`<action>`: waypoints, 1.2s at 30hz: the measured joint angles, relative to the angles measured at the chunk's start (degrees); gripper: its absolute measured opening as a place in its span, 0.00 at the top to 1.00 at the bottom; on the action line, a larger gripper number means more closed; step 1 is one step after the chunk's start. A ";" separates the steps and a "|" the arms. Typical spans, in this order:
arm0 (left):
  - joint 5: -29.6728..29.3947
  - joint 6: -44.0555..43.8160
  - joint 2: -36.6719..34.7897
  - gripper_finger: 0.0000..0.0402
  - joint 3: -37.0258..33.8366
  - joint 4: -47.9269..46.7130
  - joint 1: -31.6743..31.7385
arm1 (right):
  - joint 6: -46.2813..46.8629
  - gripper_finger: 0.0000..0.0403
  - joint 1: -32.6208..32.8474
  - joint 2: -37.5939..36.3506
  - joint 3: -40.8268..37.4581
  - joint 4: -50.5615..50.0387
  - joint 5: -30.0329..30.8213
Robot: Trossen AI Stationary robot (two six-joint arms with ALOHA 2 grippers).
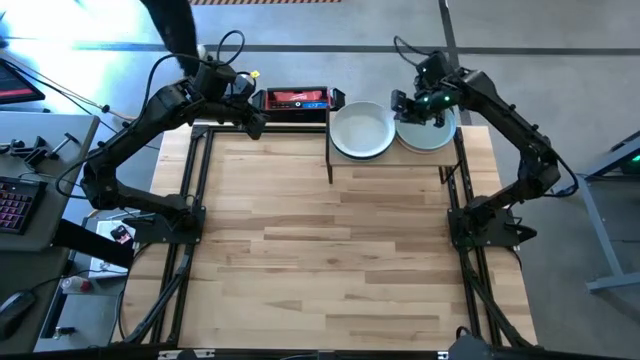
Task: Place and stack plates onto a shelf
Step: Return to Home Position
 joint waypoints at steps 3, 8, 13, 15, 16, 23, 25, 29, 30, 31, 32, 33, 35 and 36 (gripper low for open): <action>0.00 0.00 0.00 0.67 0.00 0.00 0.00 | -1.41 0.78 2.26 0.11 0.00 -3.71 1.42; 0.00 0.15 0.00 0.67 0.00 -0.10 -0.02 | -1.52 0.78 6.23 0.15 -0.02 -5.27 4.30; 0.06 2.99 0.00 0.67 0.02 -3.61 -0.37 | -7.65 0.78 11.34 -1.42 -0.04 -5.29 3.22; 0.10 2.74 -0.33 0.67 -0.82 -4.21 -0.45 | -10.62 0.78 13.88 -3.00 -0.04 -5.28 5.29; 0.09 2.07 -0.75 0.67 -1.82 -4.24 -0.57 | -12.14 0.78 15.14 -3.83 -0.04 -5.27 6.96; 0.24 -4.41 -6.03 0.67 -13.21 0.20 -3.35 | -20.38 0.78 22.59 -11.68 -0.44 -3.69 16.30; 0.25 -4.54 -8.81 0.67 -17.54 4.13 -4.78 | -22.85 0.78 23.61 -15.07 -3.14 -0.58 15.95; 0.25 -4.89 -15.41 0.67 -26.77 16.22 -8.17 | -26.71 0.78 23.81 -24.15 -13.47 8.30 11.69; 0.24 -3.99 -17.18 0.67 -29.05 19.15 -9.19 | -27.15 0.78 23.85 -26.57 -16.44 10.04 10.82; 0.24 -3.00 -19.00 0.67 -31.29 21.93 -10.22 | -27.37 0.78 24.02 -29.06 -19.41 12.19 9.64; 0.25 -2.35 -20.69 0.67 -33.37 24.69 -11.35 | -27.41 0.78 24.25 -31.36 -22.32 14.45 8.56; 0.20 -2.00 -22.38 0.67 -35.54 27.44 -12.37 | -27.41 0.78 24.50 -33.64 -25.11 16.44 7.50; -0.90 -1.99 -25.24 0.67 -39.63 32.15 -14.17 | -27.43 0.78 25.05 -37.81 -30.38 19.87 5.99; -1.81 -1.99 -26.68 0.67 -41.62 34.14 -14.91 | -27.44 0.78 25.37 -39.71 -32.93 21.71 5.80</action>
